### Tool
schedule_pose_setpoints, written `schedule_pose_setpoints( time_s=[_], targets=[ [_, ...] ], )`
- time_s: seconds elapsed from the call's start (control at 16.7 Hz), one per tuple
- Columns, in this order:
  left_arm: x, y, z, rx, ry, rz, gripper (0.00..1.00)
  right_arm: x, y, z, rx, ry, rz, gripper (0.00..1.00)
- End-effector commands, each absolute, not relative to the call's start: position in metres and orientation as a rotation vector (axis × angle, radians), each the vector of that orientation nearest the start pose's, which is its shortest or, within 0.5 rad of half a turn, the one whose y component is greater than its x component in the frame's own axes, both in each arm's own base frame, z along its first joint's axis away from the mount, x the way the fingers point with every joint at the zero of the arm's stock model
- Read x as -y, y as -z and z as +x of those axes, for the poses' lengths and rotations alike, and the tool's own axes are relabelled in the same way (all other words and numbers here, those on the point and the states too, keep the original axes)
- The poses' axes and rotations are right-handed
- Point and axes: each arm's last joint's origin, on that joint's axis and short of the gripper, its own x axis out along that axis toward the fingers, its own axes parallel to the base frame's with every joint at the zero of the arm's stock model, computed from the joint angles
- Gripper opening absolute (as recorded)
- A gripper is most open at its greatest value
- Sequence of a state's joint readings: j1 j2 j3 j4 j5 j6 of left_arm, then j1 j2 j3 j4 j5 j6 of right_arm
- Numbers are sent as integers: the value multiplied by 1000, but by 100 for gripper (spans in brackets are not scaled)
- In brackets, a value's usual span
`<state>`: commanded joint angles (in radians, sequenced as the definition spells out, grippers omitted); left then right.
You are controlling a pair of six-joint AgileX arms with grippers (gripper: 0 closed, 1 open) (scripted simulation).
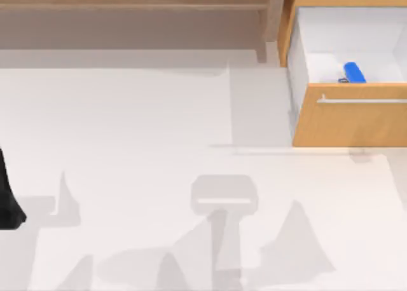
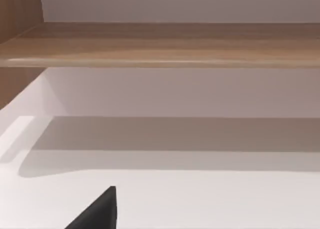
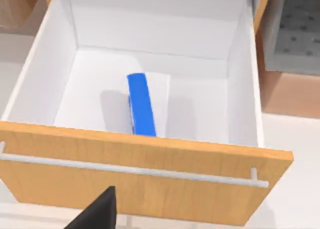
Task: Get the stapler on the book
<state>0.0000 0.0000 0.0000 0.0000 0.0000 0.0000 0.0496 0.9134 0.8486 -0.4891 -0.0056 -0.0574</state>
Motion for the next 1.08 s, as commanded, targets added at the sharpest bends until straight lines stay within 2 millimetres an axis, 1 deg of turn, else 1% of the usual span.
schedule_pose_setpoints(
  time_s=[0.12,0.18,0.3,0.36,0.48,0.6,0.72,0.84,0.96,1.08],
  targets=[
    [1,-160,106,0,0,0,100,-17,-314,244,-696,-93,-93,100],
    [1,-160,106,0,0,0,100,-20,-316,270,-768,-104,-102,100],
    [1,-160,106,0,0,0,100,-29,-309,322,-908,-128,-122,100],
    [1,-160,106,0,0,0,100,-33,-301,347,-975,-141,-132,100],
    [1,-160,106,0,0,0,100,-43,-278,392,-1099,-167,-152,100],
    [1,-160,106,0,0,0,100,-52,-250,427,-1211,-190,-170,100],
    [1,-160,106,0,0,0,100,-59,-223,451,-1304,-209,-184,100],
    [1,-160,106,0,0,0,100,-64,-199,468,-1377,-221,-195,100],
    [1,-160,106,0,0,0,100,-66,-183,477,-1426,-228,-200,100],
    [1,-160,106,0,0,0,100,-66,-176,481,-1448,-228,-200,100]
  ],
)
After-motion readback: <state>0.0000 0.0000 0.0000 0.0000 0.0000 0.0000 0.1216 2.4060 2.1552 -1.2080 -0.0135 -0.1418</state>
